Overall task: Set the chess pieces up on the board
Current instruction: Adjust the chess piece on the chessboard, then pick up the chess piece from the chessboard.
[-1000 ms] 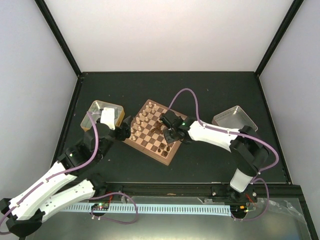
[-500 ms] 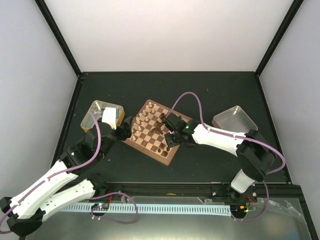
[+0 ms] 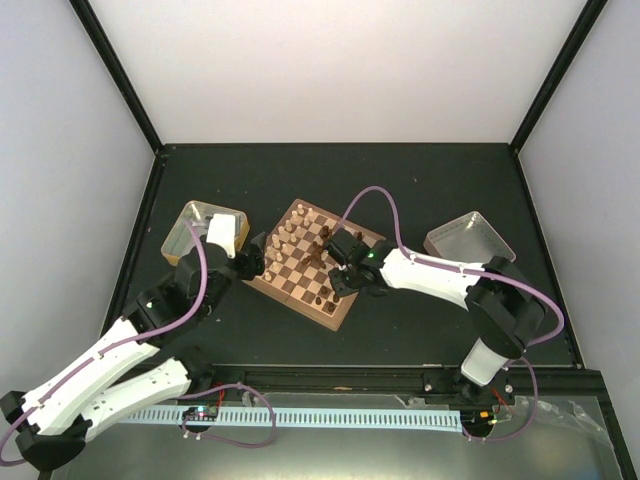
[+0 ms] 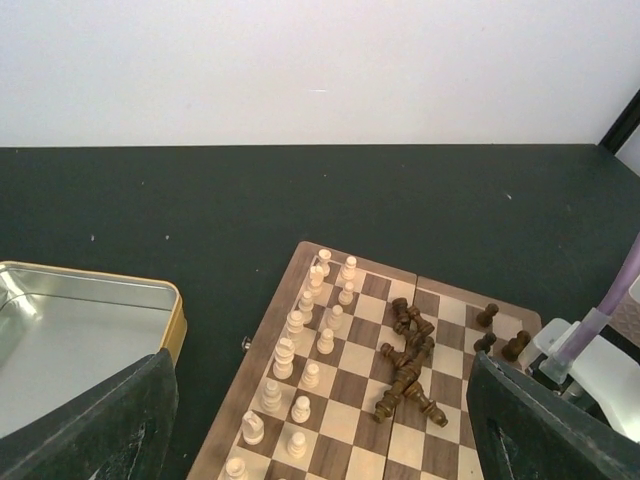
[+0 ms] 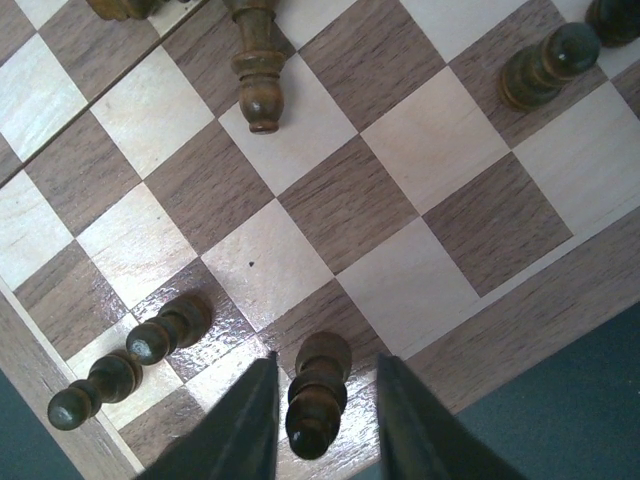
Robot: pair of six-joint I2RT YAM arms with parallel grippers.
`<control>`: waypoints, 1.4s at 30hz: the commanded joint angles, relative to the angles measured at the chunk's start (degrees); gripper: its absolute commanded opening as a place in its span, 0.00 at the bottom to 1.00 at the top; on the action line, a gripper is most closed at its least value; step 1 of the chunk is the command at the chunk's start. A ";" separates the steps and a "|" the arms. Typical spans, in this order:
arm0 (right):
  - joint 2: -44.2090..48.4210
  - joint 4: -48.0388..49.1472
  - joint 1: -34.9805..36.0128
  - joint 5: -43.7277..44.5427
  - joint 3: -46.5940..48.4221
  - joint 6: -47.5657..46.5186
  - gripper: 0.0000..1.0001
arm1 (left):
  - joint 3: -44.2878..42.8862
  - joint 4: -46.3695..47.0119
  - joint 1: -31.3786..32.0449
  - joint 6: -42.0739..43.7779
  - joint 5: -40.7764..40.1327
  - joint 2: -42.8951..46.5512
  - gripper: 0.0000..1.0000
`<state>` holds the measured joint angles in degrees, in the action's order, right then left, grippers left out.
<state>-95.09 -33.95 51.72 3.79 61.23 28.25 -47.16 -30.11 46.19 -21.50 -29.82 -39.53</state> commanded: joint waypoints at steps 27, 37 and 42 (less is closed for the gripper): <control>29.90 8.46 -4.87 10.45 -19.63 13.91 0.48 | -10.99 4.78 -0.72 -17.35 26.66 -46.47 0.51; 34.46 8.71 -5.04 11.46 -22.44 13.85 0.48 | -16.40 4.82 -0.75 -19.99 27.44 -57.48 0.42; 36.14 8.73 -5.03 11.52 -23.28 14.02 0.48 | -17.28 3.93 -0.72 -20.89 25.51 -59.93 0.37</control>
<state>-60.58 -26.35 47.09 13.23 39.03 41.34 -61.87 -25.23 45.76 -40.69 -3.18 -97.71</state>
